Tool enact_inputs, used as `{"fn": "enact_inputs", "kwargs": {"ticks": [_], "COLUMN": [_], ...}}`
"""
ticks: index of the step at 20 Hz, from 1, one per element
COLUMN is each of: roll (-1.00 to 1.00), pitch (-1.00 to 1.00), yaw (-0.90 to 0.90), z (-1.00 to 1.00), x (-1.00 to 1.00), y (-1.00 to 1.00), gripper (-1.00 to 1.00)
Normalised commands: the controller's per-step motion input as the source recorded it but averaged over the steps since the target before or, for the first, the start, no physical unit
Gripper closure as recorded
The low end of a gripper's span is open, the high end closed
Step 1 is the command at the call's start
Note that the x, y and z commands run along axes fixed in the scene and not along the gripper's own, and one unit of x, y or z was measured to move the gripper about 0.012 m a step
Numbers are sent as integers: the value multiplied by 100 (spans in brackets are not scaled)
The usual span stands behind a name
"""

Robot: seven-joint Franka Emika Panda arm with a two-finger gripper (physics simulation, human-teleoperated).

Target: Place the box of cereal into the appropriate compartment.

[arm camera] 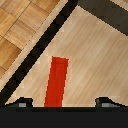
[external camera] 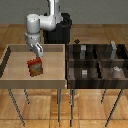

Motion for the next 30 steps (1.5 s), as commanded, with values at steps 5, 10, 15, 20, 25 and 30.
{"fn": "enact_inputs", "kwargs": {"ticks": [5, 10, 15, 20, 25, 30], "roll": [0, 0, 0, 0, 0, 0], "pitch": [0, 0, 0, 0, 0, 0], "yaw": [0, 0, 0, 0, 0, 0], "z": [0, 0, -80, -80, 0, 0], "x": [0, 20, 0, 0, 0, 0], "y": [-20, 0, 0, 0, 0, 0], "gripper": [-100, -100, -100, -100, -100, -100]}}
